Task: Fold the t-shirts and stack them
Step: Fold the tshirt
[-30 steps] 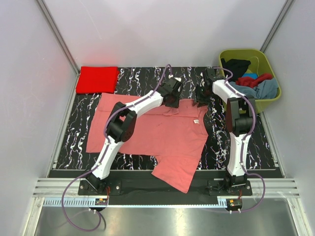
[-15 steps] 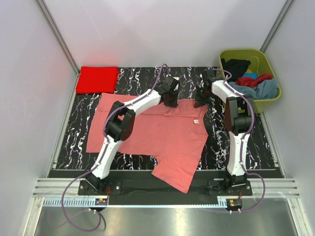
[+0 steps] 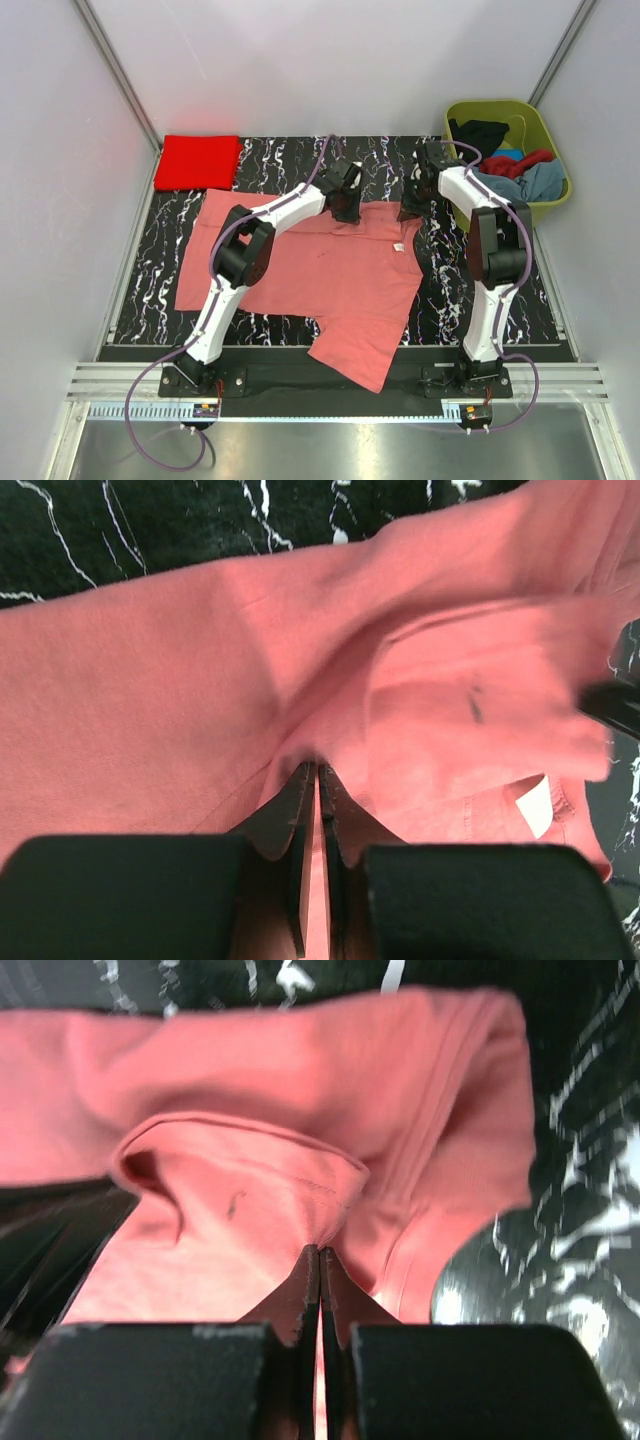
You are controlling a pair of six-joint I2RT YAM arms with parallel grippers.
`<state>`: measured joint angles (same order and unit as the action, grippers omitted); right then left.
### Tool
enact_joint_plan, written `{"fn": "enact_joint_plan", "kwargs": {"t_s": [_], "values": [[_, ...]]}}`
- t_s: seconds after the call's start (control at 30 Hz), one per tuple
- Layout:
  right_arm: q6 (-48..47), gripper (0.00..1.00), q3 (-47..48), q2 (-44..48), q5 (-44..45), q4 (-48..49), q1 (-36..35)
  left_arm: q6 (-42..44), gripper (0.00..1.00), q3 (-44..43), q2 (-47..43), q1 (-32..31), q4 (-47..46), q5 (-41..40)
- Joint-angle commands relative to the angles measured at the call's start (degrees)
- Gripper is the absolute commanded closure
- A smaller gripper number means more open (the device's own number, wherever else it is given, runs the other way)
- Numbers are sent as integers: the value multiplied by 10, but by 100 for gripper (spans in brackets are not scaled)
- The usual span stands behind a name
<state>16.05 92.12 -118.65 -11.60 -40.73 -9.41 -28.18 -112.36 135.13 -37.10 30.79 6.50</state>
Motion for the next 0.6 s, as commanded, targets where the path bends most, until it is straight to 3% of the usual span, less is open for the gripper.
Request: {"fn": "enact_joint_plan", "kwargs": {"t_s": [0.0, 0.57], "values": [[15, 100, -32, 70, -3, -6, -11, -1, 91, 5, -51, 5, -12, 19], [46, 100, -133, 159, -59, 16, -24, 6, 97, 47, -99, 7, -6, 18]]}}
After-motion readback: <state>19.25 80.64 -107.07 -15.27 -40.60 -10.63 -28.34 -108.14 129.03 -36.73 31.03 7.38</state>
